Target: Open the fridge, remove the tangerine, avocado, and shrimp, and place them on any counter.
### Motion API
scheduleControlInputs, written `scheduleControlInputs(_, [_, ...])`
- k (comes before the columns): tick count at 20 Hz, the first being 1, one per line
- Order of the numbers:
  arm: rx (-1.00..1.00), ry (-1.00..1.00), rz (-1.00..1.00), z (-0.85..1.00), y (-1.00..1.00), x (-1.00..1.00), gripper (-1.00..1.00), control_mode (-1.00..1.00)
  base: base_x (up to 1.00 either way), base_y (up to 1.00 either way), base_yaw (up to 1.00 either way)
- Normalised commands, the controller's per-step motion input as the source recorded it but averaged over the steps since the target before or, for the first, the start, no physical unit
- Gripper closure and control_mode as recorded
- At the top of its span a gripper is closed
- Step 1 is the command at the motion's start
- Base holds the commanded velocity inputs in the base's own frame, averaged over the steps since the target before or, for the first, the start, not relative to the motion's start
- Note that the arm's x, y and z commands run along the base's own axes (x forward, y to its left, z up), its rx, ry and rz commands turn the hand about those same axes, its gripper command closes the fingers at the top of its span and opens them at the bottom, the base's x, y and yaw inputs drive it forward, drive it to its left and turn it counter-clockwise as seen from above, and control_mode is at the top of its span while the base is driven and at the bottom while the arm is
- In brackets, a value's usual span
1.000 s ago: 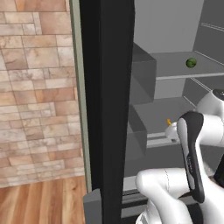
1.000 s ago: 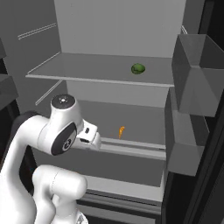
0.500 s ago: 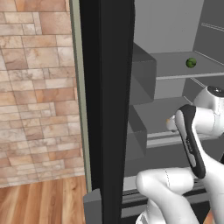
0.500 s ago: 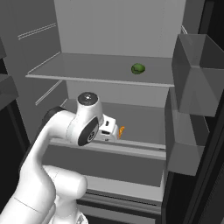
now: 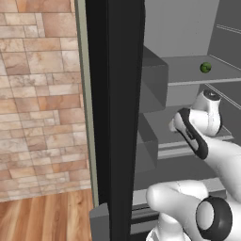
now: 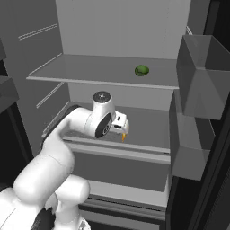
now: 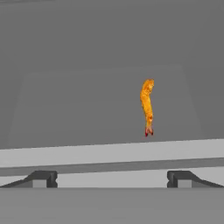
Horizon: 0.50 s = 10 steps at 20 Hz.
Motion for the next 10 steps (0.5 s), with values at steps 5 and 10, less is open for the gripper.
scheduleControlInputs(5, [0.0, 0.0, -0.02, -0.36, -0.36, 0.71, -1.0, -1.0, 0.0, 0.0, 0.0])
scheduleControlInputs(10, [0.0, 0.0, -0.01, -0.42, -0.16, 0.42, -1.0, -1.0, 0.0, 0.0, 0.0])
